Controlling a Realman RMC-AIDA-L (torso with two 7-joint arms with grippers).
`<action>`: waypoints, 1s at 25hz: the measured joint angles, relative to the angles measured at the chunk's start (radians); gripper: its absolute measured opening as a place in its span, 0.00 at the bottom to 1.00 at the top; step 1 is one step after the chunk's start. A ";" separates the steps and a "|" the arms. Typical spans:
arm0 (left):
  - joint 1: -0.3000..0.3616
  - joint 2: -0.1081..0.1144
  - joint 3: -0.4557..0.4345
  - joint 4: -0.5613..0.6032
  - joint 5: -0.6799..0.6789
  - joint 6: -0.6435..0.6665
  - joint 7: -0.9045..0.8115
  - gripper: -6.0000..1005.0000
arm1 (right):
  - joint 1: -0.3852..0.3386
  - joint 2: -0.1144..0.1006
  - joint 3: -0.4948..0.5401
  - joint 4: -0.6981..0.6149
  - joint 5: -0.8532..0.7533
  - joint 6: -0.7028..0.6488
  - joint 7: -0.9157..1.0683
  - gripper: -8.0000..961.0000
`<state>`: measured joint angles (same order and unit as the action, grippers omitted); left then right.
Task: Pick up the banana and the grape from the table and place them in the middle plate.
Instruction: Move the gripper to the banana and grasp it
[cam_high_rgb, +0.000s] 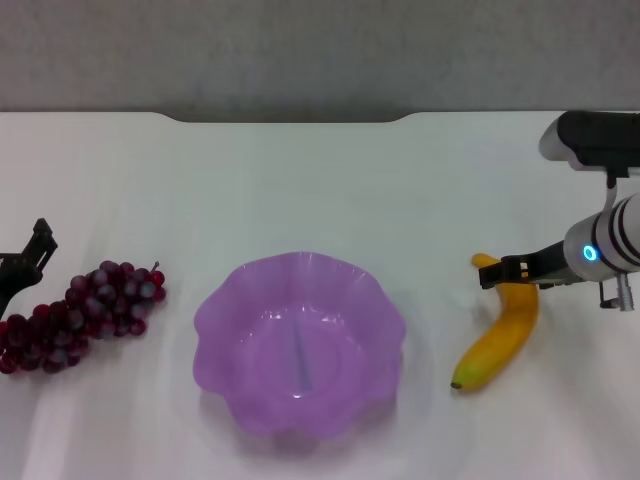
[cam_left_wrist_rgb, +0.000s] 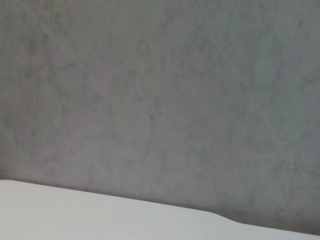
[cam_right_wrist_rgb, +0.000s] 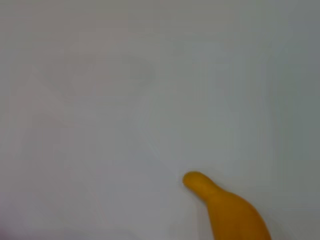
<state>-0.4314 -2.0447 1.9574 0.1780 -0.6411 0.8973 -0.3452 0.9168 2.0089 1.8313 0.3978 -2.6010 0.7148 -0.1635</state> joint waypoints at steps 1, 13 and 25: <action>0.000 0.000 0.000 0.000 0.000 -0.002 0.000 0.81 | 0.000 0.000 -0.016 0.000 0.011 -0.007 0.000 0.91; -0.001 0.000 0.000 0.000 -0.001 -0.008 0.000 0.81 | -0.002 -0.001 -0.055 -0.024 0.039 -0.034 -0.001 0.91; -0.001 0.000 0.000 0.000 -0.002 -0.008 0.000 0.81 | -0.004 0.004 -0.100 -0.048 0.048 -0.077 -0.001 0.90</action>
<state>-0.4326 -2.0448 1.9574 0.1780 -0.6428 0.8896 -0.3452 0.9127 2.0133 1.7316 0.3501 -2.5533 0.6377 -0.1642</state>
